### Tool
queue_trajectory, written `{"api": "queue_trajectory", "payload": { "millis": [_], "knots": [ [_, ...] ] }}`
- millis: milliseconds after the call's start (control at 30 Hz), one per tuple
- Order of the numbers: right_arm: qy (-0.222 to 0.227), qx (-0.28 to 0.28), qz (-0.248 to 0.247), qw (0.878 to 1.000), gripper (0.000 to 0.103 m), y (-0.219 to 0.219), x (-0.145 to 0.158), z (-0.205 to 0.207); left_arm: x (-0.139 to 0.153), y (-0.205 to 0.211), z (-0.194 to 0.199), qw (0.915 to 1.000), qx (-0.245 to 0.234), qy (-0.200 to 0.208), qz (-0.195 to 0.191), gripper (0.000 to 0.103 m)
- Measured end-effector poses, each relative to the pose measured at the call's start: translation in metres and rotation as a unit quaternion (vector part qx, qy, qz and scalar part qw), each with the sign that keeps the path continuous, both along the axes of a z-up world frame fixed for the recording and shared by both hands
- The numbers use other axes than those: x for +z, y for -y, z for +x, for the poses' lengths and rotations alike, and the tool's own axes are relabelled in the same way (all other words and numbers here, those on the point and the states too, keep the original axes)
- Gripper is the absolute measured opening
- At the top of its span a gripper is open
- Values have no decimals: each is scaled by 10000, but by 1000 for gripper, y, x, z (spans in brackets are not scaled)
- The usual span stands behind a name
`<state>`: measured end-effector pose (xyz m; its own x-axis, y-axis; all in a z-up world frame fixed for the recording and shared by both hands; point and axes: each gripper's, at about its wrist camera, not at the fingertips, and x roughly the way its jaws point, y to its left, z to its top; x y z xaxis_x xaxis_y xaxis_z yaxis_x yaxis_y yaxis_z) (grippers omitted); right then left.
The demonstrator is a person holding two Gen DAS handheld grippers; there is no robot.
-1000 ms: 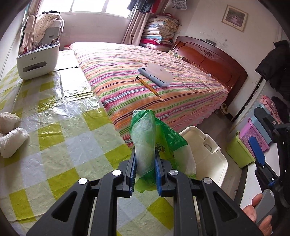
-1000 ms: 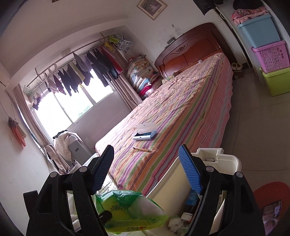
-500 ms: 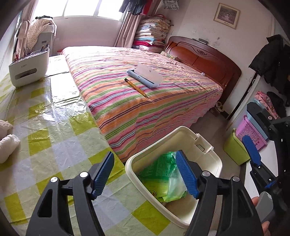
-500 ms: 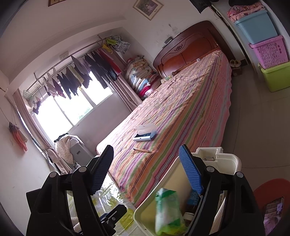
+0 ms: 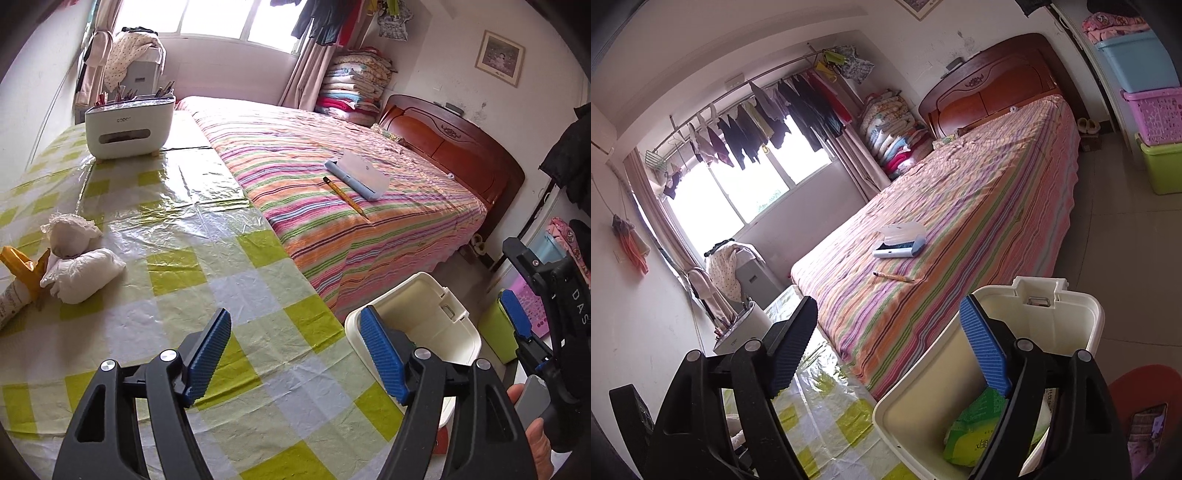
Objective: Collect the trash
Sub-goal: 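Return both tools to the table toward the yellow wrapper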
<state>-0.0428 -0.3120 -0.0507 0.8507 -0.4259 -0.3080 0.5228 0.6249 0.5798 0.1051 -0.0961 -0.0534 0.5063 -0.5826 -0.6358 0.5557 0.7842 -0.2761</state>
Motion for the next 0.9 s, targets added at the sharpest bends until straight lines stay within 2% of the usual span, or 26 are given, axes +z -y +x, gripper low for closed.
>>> {"api": "queue_trajectory", "payload": {
  "millis": [333, 500, 700, 900],
  "knots": [
    [-349, 501, 78, 9981, 81, -19, -8, 25, 15, -61, 16, 9983, 574, 139, 14, 70],
    [-506, 871, -77, 9949, 82, -37, -8, 42, 13, -106, 28, 9935, 1095, 164, 245, 70],
    [-781, 1383, -149, 9872, 82, -60, -13, 63, 14, -158, 39, 9875, 1544, 135, 300, 70],
    [-980, 1977, -199, 9751, 82, -86, -15, 92, 6, -191, 56, 9811, 1881, -111, 429, 70]
  ]
}}
